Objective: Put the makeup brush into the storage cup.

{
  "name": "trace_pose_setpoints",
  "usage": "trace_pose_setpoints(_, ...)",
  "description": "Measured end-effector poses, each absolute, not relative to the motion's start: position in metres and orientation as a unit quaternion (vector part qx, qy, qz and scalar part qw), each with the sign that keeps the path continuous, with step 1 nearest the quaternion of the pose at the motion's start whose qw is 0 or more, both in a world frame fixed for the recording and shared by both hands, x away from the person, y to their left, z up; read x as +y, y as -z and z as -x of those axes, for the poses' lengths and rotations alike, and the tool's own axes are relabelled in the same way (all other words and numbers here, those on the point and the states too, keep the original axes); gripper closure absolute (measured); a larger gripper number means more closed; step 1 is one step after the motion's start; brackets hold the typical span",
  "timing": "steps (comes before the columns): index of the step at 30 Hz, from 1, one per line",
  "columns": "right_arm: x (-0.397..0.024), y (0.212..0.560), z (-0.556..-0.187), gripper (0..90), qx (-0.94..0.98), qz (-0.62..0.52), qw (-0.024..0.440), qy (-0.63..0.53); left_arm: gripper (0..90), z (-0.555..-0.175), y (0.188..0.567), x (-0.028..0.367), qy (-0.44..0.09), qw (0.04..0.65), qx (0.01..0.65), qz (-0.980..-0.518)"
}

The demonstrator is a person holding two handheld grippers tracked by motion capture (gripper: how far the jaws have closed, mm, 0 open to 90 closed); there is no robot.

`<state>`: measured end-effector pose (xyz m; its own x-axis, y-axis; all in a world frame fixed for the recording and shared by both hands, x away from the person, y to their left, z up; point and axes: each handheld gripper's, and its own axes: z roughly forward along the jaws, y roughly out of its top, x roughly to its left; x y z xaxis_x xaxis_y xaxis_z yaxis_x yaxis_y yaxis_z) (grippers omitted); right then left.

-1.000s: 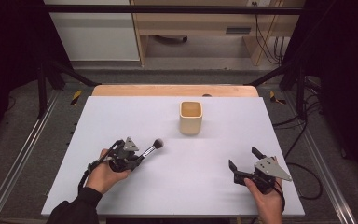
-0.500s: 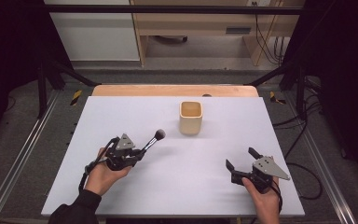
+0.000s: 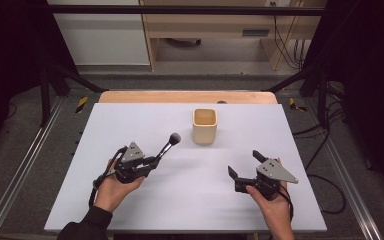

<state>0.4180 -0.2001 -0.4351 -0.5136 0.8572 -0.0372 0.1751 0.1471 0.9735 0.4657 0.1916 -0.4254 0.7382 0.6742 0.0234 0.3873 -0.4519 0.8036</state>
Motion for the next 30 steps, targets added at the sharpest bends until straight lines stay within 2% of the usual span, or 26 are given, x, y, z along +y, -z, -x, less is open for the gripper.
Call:
trace_pose_setpoints(18,-0.159,0.4,-0.422,4.6,0.702,-0.34,0.31,-0.543,74.5,-0.453,0.412,0.185,-0.182,0.47,0.315,-0.804)
trace_pose_setpoints(30,-0.147,0.394,-0.423,4.8,0.706,-0.338,0.303,-0.544,74.5,-0.448,0.414,0.179,-0.175,0.48,0.307,-0.803)
